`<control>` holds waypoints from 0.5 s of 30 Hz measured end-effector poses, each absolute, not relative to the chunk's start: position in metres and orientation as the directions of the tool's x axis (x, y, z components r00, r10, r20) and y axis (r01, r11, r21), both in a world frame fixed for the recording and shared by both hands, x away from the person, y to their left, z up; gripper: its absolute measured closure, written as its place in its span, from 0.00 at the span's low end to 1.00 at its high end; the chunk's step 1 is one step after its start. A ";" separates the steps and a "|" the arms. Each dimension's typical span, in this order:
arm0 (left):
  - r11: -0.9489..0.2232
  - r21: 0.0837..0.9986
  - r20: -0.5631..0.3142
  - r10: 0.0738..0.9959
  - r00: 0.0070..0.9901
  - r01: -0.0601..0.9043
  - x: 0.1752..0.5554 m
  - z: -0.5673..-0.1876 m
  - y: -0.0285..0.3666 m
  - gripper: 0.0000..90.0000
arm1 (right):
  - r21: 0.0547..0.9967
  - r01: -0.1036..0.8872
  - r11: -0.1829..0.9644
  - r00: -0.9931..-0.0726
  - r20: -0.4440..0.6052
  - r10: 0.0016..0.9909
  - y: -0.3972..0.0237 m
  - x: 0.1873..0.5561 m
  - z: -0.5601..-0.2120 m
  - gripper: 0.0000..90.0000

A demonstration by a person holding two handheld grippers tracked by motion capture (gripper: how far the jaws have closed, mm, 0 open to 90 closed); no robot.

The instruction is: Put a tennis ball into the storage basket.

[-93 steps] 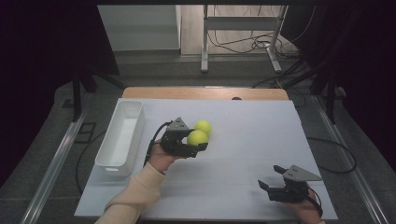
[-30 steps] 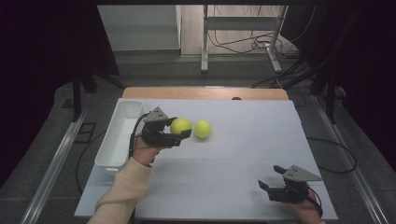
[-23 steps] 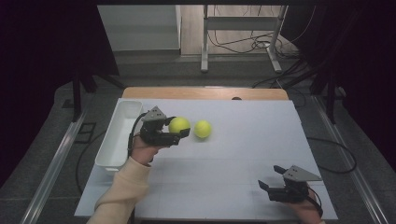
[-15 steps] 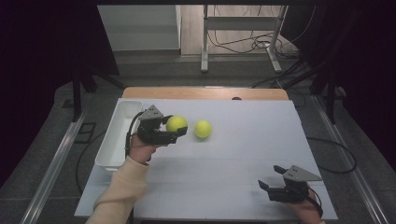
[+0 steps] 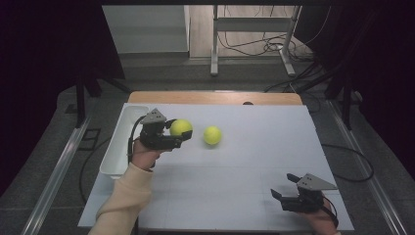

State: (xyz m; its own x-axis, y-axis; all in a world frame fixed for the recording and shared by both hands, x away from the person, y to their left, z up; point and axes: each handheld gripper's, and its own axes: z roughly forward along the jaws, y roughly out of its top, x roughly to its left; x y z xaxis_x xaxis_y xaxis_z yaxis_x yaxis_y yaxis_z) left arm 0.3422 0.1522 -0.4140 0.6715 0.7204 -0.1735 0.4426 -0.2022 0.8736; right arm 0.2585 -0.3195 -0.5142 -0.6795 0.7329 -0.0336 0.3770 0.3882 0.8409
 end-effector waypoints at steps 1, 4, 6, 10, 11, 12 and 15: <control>-0.201 0.873 -0.174 0.722 0.670 0.444 0.342 -0.414 0.153 0.29 | 0.840 0.378 0.390 -0.679 -0.034 0.733 -0.320 0.258 -0.514 0.18; -0.194 0.874 -0.178 0.726 0.665 0.445 0.343 -0.414 0.155 0.29 | 0.840 0.378 0.390 -0.679 -0.034 0.733 -0.320 0.258 -0.514 0.18; -0.190 0.875 -0.180 0.728 0.662 0.446 0.343 -0.414 0.157 0.29 | 0.840 0.378 0.389 -0.679 -0.034 0.733 -0.319 0.259 -0.514 0.18; -0.181 0.876 -0.183 0.732 0.656 0.446 0.344 -0.413 0.161 0.29 | 0.840 0.378 0.389 -0.679 -0.034 0.733 -0.319 0.259 -0.514 0.18; -0.180 0.877 -0.183 0.733 0.655 0.446 0.344 -0.413 0.162 0.29 | 0.840 0.378 0.389 -0.679 -0.034 0.733 -0.319 0.259 -0.514 0.18; -0.180 0.876 -0.183 0.735 0.653 0.447 0.344 -0.412 0.163 0.29 | 0.840 0.378 0.389 -0.679 -0.034 0.733 -0.319 0.259 -0.514 0.18; -0.172 0.877 -0.186 0.741 0.646 0.449 0.345 -0.412 0.167 0.29 | 0.840 0.377 0.389 -0.679 -0.035 0.733 -0.320 0.259 -0.514 0.18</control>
State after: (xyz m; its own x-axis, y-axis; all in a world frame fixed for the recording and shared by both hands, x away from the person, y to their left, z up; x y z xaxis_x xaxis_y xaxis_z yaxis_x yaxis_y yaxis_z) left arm 0.3446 0.1667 -0.4117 0.6458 0.7406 -0.1857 0.4494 -0.1720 0.8766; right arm 0.2585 -0.3195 -0.5143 -0.6790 0.7333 -0.0346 0.3773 0.3890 0.8405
